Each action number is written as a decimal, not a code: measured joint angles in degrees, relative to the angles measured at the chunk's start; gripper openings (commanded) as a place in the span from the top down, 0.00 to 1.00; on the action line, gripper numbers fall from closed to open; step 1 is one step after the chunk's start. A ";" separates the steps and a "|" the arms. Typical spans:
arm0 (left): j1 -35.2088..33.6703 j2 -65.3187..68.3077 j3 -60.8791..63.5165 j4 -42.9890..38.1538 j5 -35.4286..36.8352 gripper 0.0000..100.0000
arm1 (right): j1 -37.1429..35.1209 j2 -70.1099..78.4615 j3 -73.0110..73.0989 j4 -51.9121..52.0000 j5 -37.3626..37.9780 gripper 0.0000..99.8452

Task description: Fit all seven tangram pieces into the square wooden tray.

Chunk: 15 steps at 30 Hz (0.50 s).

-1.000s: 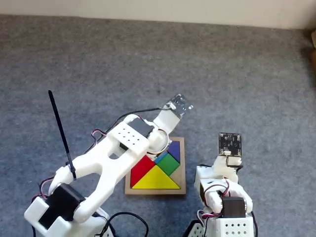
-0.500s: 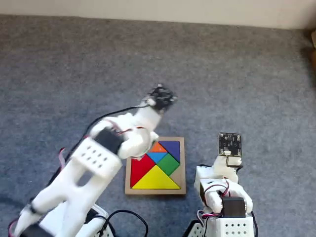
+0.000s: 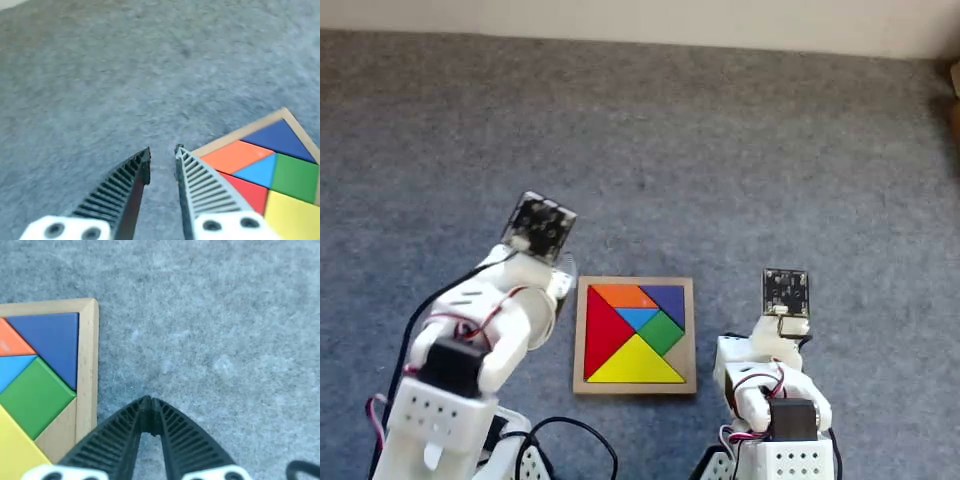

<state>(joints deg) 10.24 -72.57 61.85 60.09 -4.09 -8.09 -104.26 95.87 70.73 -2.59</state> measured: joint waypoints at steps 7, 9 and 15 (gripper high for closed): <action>-4.66 -9.41 5.98 0.09 0.00 0.99 | 0.00 0.00 0.00 0.00 0.00 1.00; -5.80 -11.87 7.38 0.09 0.00 0.99 | 0.00 0.00 0.00 0.00 0.00 1.00; -9.05 -20.57 12.75 1.14 -0.09 0.99 | 0.00 0.00 0.00 0.00 0.00 1.00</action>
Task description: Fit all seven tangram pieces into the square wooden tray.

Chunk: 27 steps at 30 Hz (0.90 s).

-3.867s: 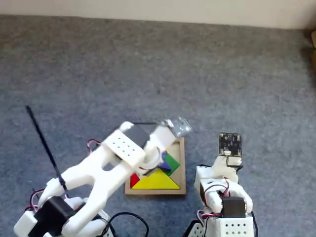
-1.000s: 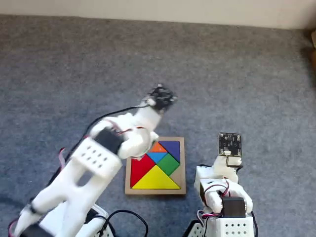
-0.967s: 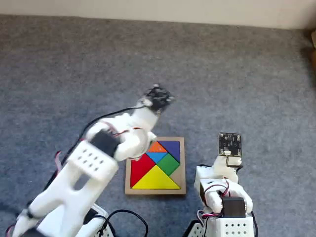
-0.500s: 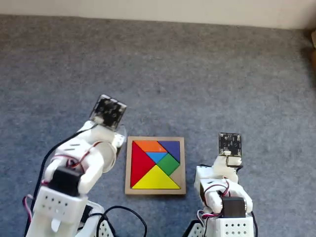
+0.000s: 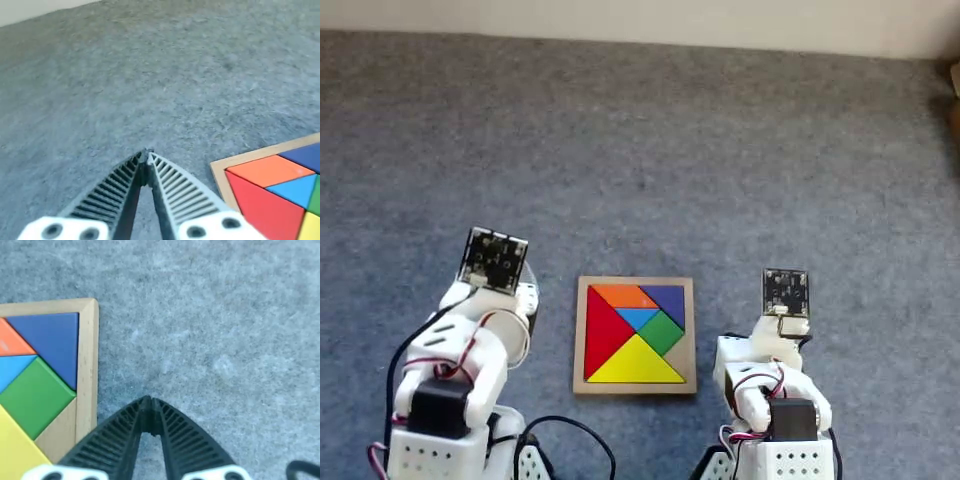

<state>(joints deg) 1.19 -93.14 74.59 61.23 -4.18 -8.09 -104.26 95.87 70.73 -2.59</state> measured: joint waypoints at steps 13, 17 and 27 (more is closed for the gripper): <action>-5.27 -9.41 7.91 5.63 0.09 0.99 | 0.00 0.00 0.00 0.00 0.00 1.00; -7.38 -9.41 11.25 5.63 0.09 0.99 | 0.00 0.00 0.00 0.00 0.00 1.00; -8.09 -9.41 21.27 5.63 0.09 0.99 | 0.00 0.00 0.00 0.00 0.00 1.00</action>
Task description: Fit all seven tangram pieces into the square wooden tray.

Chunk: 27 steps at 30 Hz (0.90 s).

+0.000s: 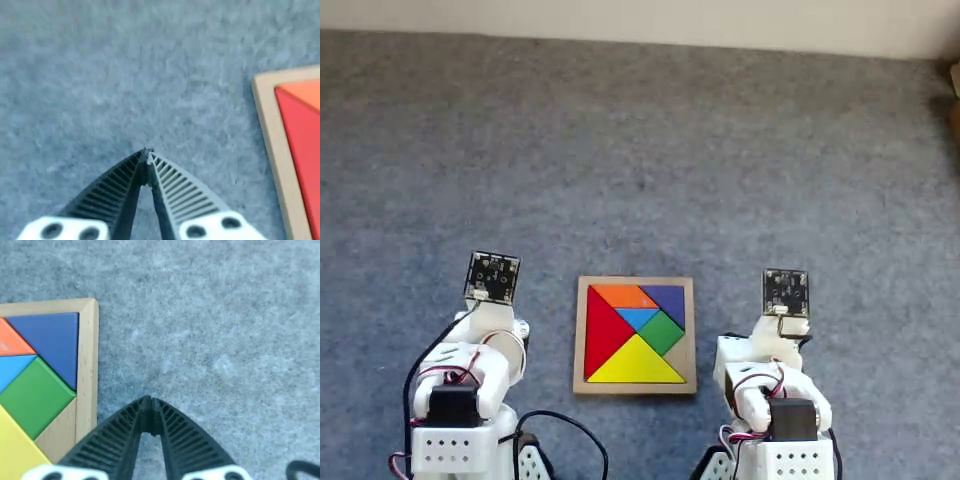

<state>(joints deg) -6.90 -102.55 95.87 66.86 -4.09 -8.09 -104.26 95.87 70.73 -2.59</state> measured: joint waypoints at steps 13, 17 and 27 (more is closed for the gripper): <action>0.09 0.00 0.18 0.70 -0.09 0.99 | 0.18 0.00 0.00 0.26 0.00 1.00; 0.09 0.00 0.18 3.34 -0.09 0.99 | 0.35 0.00 0.00 0.44 0.00 1.00; 0.09 0.00 0.18 8.70 -0.09 0.99 | 0.35 0.00 0.00 0.44 0.00 1.00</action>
